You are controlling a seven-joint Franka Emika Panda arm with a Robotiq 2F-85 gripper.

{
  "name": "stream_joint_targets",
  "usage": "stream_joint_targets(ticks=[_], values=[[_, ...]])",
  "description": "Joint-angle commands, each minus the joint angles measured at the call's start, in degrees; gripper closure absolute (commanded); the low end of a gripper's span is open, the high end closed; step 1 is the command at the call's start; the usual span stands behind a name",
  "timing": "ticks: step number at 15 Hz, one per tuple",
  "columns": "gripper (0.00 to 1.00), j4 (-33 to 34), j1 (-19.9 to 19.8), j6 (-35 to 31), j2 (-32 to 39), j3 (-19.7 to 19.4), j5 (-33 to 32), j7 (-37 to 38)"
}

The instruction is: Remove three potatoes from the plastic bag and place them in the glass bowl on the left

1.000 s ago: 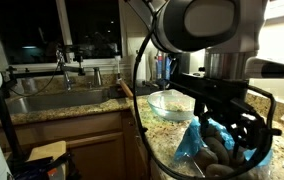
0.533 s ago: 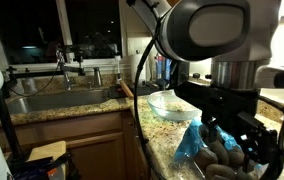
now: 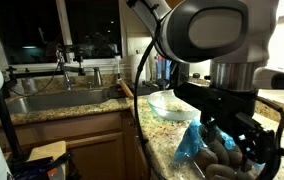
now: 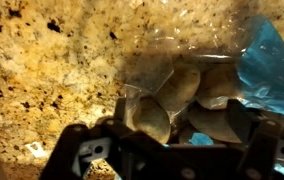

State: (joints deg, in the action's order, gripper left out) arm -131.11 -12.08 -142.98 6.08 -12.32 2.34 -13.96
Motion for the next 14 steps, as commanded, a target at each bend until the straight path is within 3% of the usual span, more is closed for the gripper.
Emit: stream_joint_targets(ticks=[1, 14], values=[[0.00, 0.50, -0.42, -0.10, 1.22, 0.45, 0.64, 1.76], [0.00, 5.28, -0.95, -5.61, 11.15, 0.50, 2.97, 10.49]])
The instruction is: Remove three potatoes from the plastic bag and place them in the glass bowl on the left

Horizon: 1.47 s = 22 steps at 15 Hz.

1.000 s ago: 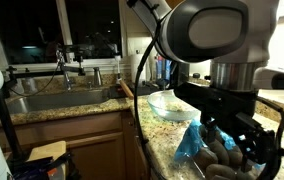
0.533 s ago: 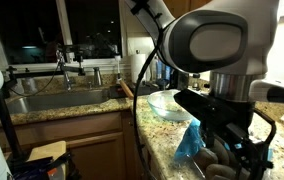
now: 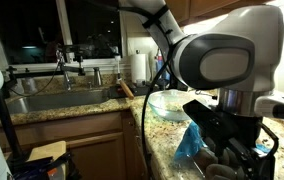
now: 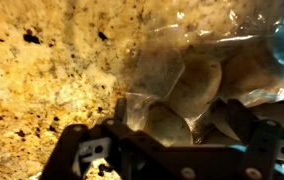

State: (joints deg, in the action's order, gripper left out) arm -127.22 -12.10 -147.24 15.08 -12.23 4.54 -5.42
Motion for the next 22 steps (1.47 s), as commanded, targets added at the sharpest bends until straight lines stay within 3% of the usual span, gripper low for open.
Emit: stream_joint_targets(ticks=[1, 10, 12, 18, 20, 22], values=[[0.00, 1.66, -0.99, -1.48, 2.76, 0.46, 0.88, 2.25], [0.00, 2.91, -1.09, -2.44, 5.42, 2.57, 3.07, 1.29], [0.28, 2.94, -1.04, -2.44, 5.19, 3.13, 3.20, 0.96], [0.68, 3.06, -1.09, -2.57, 5.72, 3.97, 2.83, 0.44], [0.77, 2.99, -1.21, -2.52, 5.76, 3.93, 2.84, 0.37], [0.77, 2.97, -1.29, -2.42, 5.75, 3.82, 2.81, 0.41]])
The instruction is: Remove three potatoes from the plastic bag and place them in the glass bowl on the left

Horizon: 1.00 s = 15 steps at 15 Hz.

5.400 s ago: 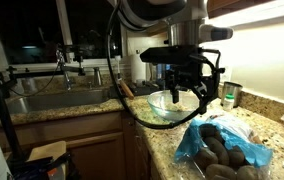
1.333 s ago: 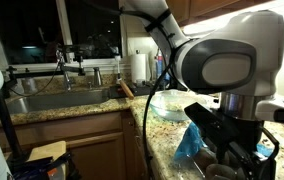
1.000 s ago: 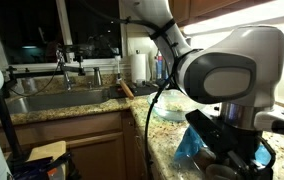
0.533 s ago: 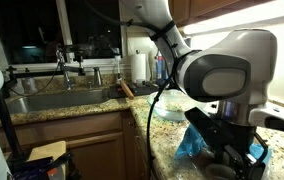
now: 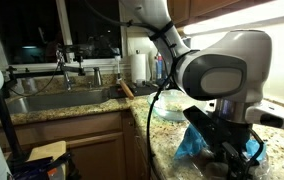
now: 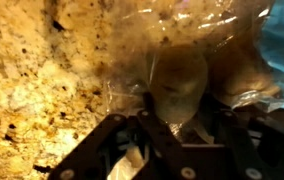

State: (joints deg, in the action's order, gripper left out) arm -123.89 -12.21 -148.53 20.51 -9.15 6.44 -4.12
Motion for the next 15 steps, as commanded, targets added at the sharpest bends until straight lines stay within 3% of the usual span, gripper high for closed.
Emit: stream_joint_targets(ticks=[1, 15], values=[[0.77, -0.30, -1.08, -0.94, 0.24, 0.53, 0.67, -0.53], [0.77, -3.73, 0.03, -0.33, -4.74, 0.00, -0.96, 0.06]])
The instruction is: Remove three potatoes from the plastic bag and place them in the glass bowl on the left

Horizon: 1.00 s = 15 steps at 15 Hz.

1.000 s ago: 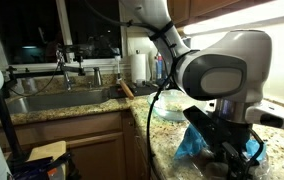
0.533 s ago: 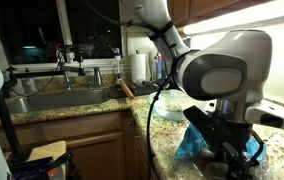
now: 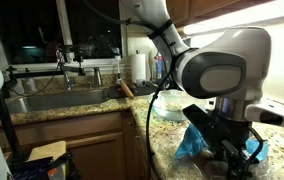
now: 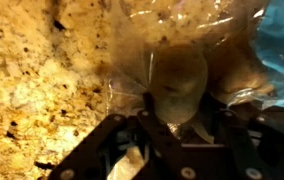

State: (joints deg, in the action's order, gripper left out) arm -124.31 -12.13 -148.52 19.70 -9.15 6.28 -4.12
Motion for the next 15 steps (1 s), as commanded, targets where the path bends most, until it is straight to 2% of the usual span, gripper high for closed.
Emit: stream_joint_targets(ticks=[1, 15], values=[[0.77, -3.57, 0.05, -0.40, -4.23, -0.04, -0.98, 0.06], [0.77, -6.57, 1.41, 0.47, -11.55, 0.16, -4.06, -0.41]])
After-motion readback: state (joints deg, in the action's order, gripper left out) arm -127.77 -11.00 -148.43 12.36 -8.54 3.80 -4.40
